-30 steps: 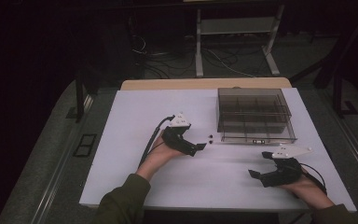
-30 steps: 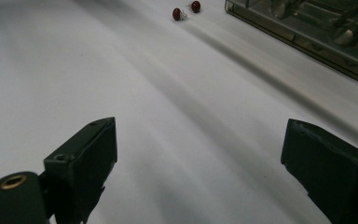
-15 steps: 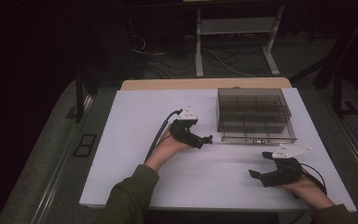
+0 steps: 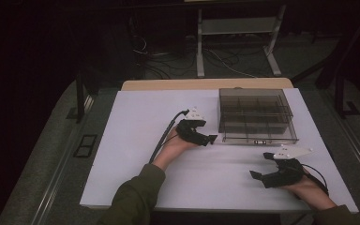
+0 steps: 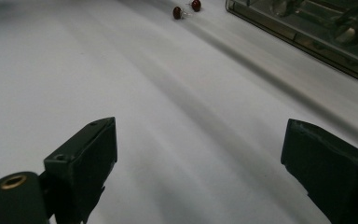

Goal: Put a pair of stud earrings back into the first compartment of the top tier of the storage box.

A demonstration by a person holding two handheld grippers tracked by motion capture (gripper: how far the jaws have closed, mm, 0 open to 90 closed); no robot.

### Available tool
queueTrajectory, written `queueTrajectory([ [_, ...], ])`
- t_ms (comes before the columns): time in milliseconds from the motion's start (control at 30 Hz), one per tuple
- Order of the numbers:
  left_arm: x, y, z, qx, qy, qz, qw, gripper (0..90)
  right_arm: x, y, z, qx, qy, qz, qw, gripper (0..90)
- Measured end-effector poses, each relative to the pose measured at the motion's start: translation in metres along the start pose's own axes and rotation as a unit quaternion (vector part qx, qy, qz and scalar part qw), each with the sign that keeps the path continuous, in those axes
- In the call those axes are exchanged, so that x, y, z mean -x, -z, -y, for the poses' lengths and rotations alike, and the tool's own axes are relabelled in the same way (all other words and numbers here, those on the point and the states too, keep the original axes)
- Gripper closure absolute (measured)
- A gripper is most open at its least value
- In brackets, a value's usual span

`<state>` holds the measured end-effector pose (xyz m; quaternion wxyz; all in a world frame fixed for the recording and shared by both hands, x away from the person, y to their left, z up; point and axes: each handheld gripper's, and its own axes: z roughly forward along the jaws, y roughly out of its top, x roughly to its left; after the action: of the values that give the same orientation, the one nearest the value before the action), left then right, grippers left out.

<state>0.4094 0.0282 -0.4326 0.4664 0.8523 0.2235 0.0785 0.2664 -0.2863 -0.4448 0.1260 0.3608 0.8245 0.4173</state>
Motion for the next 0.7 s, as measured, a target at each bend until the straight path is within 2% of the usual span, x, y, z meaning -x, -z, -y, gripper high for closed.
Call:
queueTrajectory([
  [167, -0.002, -0.007, 0.001, -0.014, -0.007, 0.004, 0.9999, 34.6, 0.000, 0.000, 0.000, 0.000, -0.001, 0.001, 1.0000, 9.9],
  [400, -0.006, -0.019, -0.001, -0.032, -0.021, 0.006, 0.9992, 53.0, 0.001, 0.000, 0.000, 0.000, 0.000, 0.001, 1.0000, 9.9],
  [500, -0.009, -0.022, 0.001, -0.028, -0.012, 0.010, 0.9995, 59.2, 0.001, 0.000, 0.000, -0.001, 0.000, 0.000, 1.0000, 10.0],
  [700, -0.011, -0.026, 0.005, -0.034, -0.006, 0.024, 0.9991, 65.5, 0.001, 0.000, 0.001, -0.002, 0.001, 0.001, 1.0000, 10.0],
])
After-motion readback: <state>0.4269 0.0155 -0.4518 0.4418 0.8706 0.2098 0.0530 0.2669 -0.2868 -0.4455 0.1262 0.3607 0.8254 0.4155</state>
